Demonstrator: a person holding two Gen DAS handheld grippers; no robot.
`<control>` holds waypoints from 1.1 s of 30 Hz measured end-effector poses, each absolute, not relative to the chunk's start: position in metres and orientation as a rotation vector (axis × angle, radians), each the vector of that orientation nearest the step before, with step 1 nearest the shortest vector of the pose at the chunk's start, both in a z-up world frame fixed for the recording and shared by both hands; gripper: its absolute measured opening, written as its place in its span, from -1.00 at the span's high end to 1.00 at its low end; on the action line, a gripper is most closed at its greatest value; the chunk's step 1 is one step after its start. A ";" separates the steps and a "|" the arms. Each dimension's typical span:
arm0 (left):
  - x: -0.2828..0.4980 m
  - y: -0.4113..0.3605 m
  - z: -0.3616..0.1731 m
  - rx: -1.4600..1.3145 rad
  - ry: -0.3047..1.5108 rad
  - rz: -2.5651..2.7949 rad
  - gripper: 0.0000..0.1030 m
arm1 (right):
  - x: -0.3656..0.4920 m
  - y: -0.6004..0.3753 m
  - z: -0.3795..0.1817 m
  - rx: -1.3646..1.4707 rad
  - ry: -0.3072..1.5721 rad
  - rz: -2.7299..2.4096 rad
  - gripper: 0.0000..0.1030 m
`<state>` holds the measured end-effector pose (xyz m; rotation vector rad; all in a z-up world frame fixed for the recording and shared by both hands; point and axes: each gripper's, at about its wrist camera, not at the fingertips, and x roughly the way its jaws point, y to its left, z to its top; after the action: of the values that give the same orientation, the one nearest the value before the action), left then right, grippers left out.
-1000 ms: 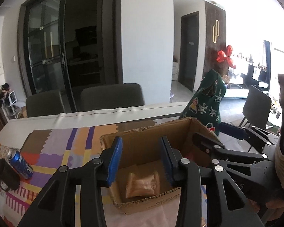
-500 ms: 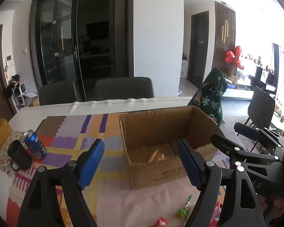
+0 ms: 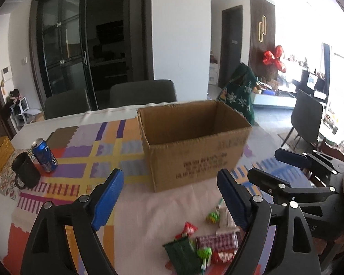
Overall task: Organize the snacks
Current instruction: 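Withdraw both tools from the box back toward the snack pile, then grasp the green lollipop with the left tool while the right tool grasps the red-and-white candy bar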
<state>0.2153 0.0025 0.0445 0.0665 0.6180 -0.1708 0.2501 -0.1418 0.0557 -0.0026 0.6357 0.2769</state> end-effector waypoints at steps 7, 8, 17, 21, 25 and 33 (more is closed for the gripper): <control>0.188 0.000 0.022 0.111 0.664 -0.198 -0.61 | 0.225 -0.138 0.037 -0.030 0.704 0.297 -0.36; 0.186 0.000 0.019 0.115 0.670 -0.200 -0.61 | 0.221 -0.138 0.033 -0.037 0.716 0.299 -0.36; 0.165 -0.007 -0.012 0.192 0.736 -0.275 -0.57 | 0.198 -0.133 0.002 -0.088 0.821 0.325 -0.36; 0.163 -0.010 -0.025 0.228 0.765 -0.338 -0.38 | 0.191 -0.131 -0.017 -0.102 0.886 0.348 -0.35; 0.169 -0.013 -0.042 0.252 0.811 -0.423 -0.13 | 0.186 -0.129 -0.032 -0.110 0.938 0.369 -0.35; 0.181 -0.024 -0.067 0.298 0.885 -0.559 0.20 | 0.186 -0.120 -0.053 -0.119 0.989 0.423 -0.13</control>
<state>0.1807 -0.0237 -0.0669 0.2981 0.8846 -0.5587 0.1858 -0.1203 -0.0532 -0.1189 0.9892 0.4232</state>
